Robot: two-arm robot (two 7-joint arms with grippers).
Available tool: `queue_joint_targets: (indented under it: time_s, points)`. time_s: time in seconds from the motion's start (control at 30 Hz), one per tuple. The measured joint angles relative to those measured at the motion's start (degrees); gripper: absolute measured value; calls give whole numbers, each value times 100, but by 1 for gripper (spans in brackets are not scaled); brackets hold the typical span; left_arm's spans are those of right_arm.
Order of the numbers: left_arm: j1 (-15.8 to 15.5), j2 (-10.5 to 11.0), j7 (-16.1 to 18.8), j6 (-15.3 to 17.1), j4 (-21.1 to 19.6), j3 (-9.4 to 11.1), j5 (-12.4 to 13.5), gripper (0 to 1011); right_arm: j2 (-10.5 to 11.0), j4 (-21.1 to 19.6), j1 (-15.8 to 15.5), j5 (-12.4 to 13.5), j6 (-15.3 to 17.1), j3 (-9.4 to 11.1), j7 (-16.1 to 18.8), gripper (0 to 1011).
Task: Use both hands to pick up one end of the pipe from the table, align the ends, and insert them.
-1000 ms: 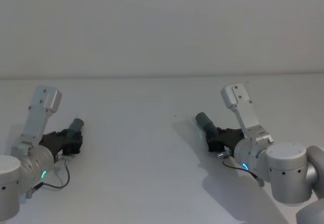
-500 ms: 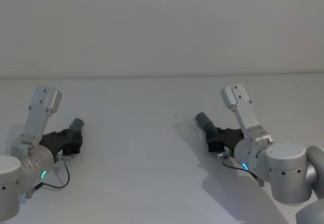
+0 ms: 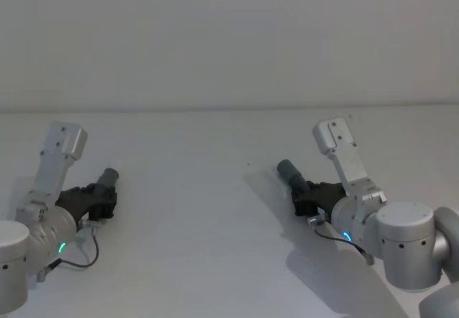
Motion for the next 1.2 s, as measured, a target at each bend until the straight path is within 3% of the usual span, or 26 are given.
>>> queue_joint_targets:
  time_s: [0.93, 1.2]
  points:
    - [4, -30, -25, -56, 6, -49, -10, 320, 0, -2, 0, 1, -1, 1, 0, 223]
    - [3, 10, -218, -198, -53, -57, -36, 320, 0, -4, 0, 2, -1, 0, 0, 223]
